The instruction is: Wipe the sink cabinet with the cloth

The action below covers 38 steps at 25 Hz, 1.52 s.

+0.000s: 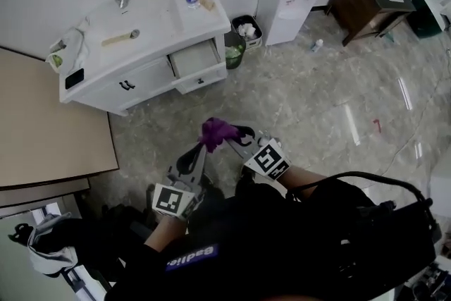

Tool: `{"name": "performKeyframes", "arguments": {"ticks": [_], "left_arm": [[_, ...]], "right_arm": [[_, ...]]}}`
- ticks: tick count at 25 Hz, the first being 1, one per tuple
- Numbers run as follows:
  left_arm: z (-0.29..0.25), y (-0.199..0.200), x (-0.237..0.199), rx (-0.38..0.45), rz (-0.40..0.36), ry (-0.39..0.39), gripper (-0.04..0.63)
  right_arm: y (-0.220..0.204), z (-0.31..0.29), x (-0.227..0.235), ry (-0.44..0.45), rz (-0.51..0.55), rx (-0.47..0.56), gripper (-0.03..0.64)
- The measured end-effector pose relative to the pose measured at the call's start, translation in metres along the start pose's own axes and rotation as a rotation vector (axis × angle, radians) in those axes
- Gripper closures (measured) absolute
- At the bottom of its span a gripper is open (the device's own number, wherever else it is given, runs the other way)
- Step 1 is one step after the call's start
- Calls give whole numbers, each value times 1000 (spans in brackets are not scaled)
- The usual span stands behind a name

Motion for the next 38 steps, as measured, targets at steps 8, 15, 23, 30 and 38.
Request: {"name": "performKeyframes", "arguments": {"ticks": [8, 15, 23, 30, 38], "left_arm": [[40, 56, 20, 53, -42, -46, 591], [73, 80, 29, 89, -53, -98, 591], [92, 84, 31, 97, -49, -136, 591], [108, 83, 22, 82, -56, -135, 591], [117, 79, 20, 86, -52, -140, 591]], "right_arm": [[53, 18, -54, -29, -37, 72, 552], [85, 22, -90, -40, -32, 118, 552], [93, 12, -123, 1, -38, 152, 554], [93, 3, -132, -2, -48, 148, 555], [88, 1, -137, -5, -55, 137, 555]]}}
Point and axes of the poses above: the fingertips, and each gripper's own axes: z backward along the fingers, x to its right, y out of its top, the point moved 7 cm from there along z, backward along the fingers, and after that the axes turned 15 degrees about x, right-handed, at the moved point
